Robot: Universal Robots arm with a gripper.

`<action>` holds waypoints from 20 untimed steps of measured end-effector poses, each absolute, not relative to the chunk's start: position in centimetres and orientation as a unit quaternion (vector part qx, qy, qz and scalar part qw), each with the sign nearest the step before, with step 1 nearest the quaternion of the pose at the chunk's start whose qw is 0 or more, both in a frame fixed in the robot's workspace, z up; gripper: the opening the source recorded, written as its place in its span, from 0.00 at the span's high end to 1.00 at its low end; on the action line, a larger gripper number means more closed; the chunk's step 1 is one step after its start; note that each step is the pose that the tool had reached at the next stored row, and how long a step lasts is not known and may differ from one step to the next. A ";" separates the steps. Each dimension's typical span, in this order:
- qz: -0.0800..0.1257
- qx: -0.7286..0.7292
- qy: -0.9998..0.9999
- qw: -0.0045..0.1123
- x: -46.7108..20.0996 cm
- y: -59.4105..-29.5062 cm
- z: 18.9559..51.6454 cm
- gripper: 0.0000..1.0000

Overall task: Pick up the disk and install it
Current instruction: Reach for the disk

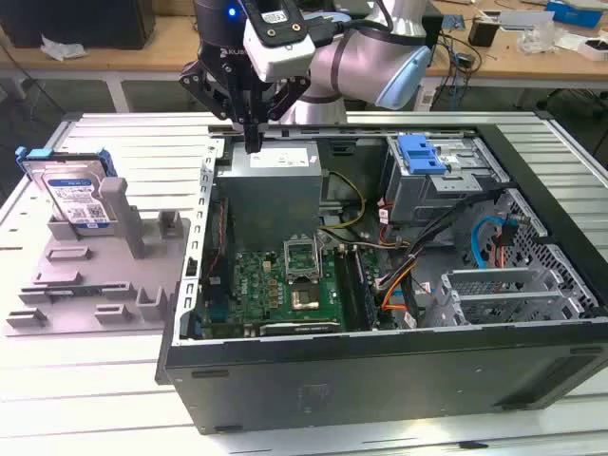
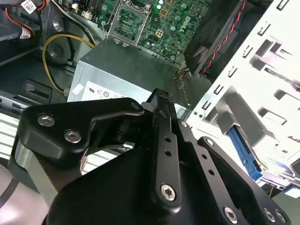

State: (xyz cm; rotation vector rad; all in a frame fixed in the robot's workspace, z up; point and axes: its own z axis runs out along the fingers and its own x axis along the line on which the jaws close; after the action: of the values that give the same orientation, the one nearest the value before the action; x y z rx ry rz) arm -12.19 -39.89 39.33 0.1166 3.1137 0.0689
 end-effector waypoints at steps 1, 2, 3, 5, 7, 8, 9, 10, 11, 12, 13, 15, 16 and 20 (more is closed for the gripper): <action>0.022 0.037 0.999 0.012 -12.2 -39.9 39.3 0.89; 0.022 0.037 0.999 0.012 -12.2 -39.9 39.3 0.89; 0.022 0.037 0.999 0.012 -12.2 -39.9 39.3 0.89; 0.022 0.037 0.999 0.012 -12.2 -39.9 39.3 0.89; 0.022 0.037 0.999 0.012 -12.2 -39.9 39.3 0.89; 0.022 0.037 0.999 0.012 -12.2 -39.9 39.3 0.89; 0.022 0.037 0.999 0.012 -12.2 -39.9 39.3 0.89; 0.022 0.037 0.999 0.012 -12.2 -39.9 39.3 0.89; 0.022 0.037 0.999 0.012 -12.2 -39.9 39.3 0.89; 0.022 0.037 0.999 0.012 -12.2 -39.9 39.3 0.89; 0.022 0.037 0.999 0.012 -12.3 -39.9 39.3 0.89; 0.022 0.038 0.999 0.012 -12.5 -39.7 39.3 0.89; 0.022 0.038 0.999 0.012 -12.8 -39.6 39.3 0.89; 0.022 0.038 0.999 0.012 -14.4 -39.0 39.3 0.89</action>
State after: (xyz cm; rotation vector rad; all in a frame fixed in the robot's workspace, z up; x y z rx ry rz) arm -14.38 -38.99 39.31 0.1186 3.1139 0.0688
